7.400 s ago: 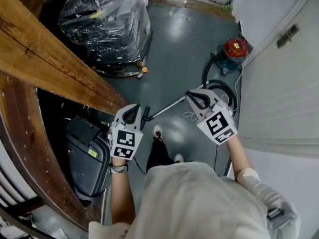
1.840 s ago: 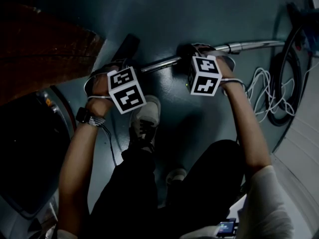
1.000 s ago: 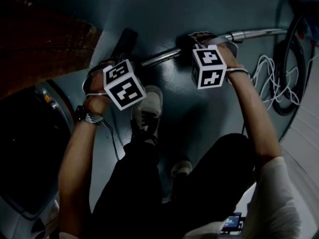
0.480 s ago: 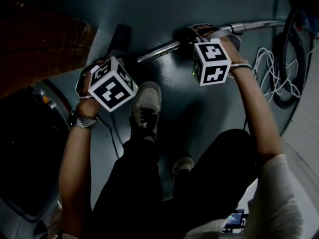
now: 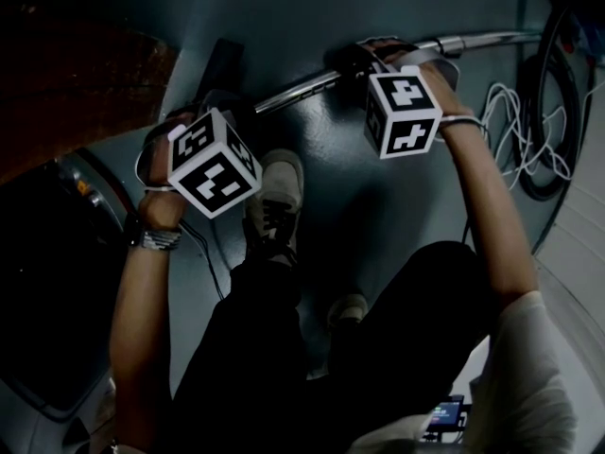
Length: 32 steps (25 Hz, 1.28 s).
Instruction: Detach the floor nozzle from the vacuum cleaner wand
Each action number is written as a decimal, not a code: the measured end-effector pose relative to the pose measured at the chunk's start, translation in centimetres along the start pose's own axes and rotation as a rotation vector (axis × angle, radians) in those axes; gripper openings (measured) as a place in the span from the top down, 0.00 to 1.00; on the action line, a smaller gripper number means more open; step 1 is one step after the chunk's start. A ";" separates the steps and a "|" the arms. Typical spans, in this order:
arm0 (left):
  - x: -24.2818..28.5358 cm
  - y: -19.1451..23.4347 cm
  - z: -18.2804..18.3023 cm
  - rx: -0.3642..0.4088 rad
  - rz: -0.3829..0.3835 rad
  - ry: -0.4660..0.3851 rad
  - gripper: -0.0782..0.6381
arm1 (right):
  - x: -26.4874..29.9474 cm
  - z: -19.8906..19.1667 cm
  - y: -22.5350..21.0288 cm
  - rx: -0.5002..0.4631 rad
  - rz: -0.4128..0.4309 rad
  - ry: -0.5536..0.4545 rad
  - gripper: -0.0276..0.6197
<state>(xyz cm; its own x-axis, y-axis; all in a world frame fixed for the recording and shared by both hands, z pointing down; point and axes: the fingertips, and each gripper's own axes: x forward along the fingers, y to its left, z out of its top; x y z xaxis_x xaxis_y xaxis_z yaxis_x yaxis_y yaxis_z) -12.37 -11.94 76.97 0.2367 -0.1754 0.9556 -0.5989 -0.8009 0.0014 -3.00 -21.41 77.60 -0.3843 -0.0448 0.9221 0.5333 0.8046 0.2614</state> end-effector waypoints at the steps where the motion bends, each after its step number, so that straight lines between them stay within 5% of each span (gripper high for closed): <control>1: 0.0 0.0 0.0 0.021 0.012 0.020 0.66 | 0.0 0.0 0.0 -0.004 -0.001 0.005 0.69; 6: -0.1 -0.2 -0.4 0.102 0.040 0.088 0.66 | 0.1 0.1 0.1 -0.016 -0.004 0.003 0.70; 17: -0.1 0.6 -0.1 0.149 0.135 0.052 0.66 | 0.2 -0.4 -0.3 0.007 -0.037 -0.016 0.70; 32: -0.9 0.9 0.2 0.015 -0.081 -0.059 0.66 | -0.6 -0.4 -0.6 -0.017 -0.080 -0.028 0.72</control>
<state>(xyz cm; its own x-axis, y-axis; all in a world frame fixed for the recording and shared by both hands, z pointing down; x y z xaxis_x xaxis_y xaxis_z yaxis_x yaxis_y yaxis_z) -12.94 -12.61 76.04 0.3287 -0.1428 0.9336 -0.5647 -0.8220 0.0732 -2.78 -22.08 77.02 -0.4473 -0.0918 0.8896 0.5125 0.7889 0.3391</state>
